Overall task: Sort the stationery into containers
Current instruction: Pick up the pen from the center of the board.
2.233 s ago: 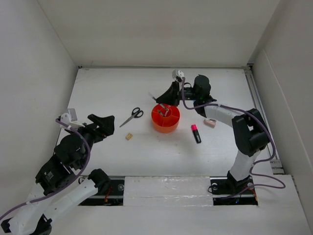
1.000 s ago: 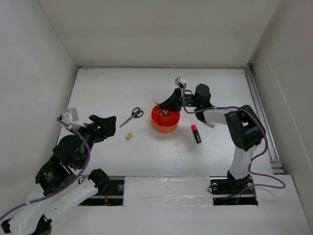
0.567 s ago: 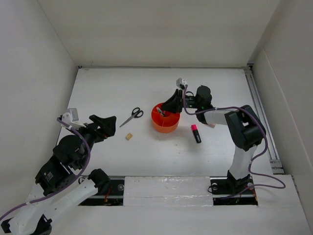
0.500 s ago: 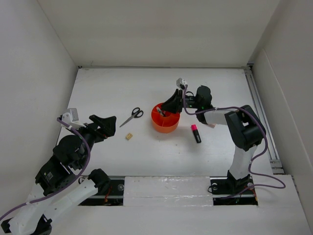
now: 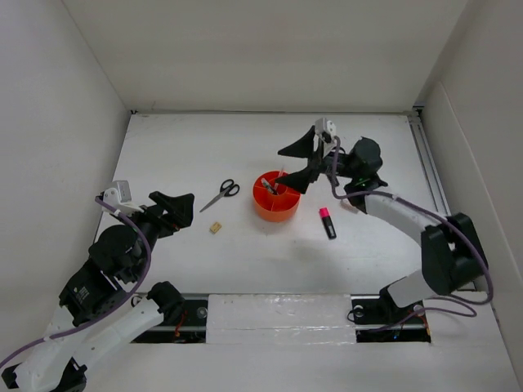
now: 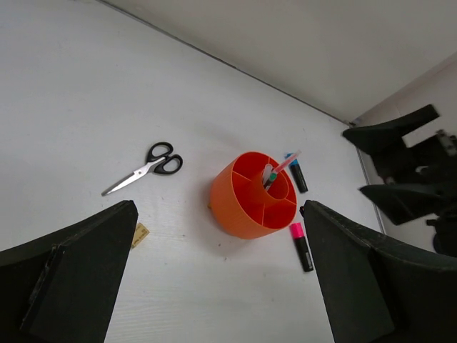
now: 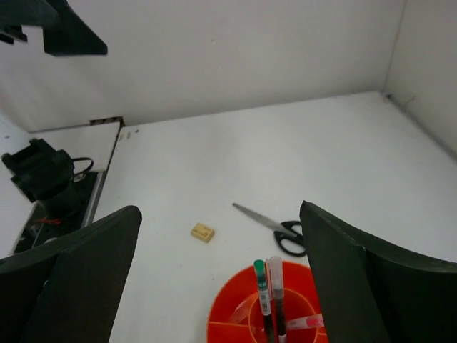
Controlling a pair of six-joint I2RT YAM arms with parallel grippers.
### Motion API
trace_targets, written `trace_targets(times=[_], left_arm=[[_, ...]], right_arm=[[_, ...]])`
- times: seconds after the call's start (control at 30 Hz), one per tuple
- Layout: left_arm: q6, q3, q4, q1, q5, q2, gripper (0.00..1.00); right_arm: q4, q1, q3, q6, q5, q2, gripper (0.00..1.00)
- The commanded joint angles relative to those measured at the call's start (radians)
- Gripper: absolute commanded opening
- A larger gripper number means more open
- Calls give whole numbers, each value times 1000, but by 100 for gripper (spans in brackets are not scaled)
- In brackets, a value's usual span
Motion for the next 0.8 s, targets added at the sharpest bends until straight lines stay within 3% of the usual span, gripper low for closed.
trace_targets(times=[0.0,0.13,0.27,0.37,0.5,0.77], left_arm=[[-4,-9,29,2,-13,21,100],[-26,0,11,2,-46,31,100],[-35,0,11,2,-46,40,100],[-35,0,11,2,-46,40,100],[-35,0,2,2,-46,40,100],[-44,0,1,2,-46,40,100]], right_arm=[[-251,22,3,-133,119,-182,100],[-561,22,26,-186,508,-328,100],[-752,-64,38,-134,718,-406,100],[-910,-139,76,-102,802,-396,100],[-1012,-296,124,-101,732,-301,100],[-1167,-308,289,-154,853,-2,95]])
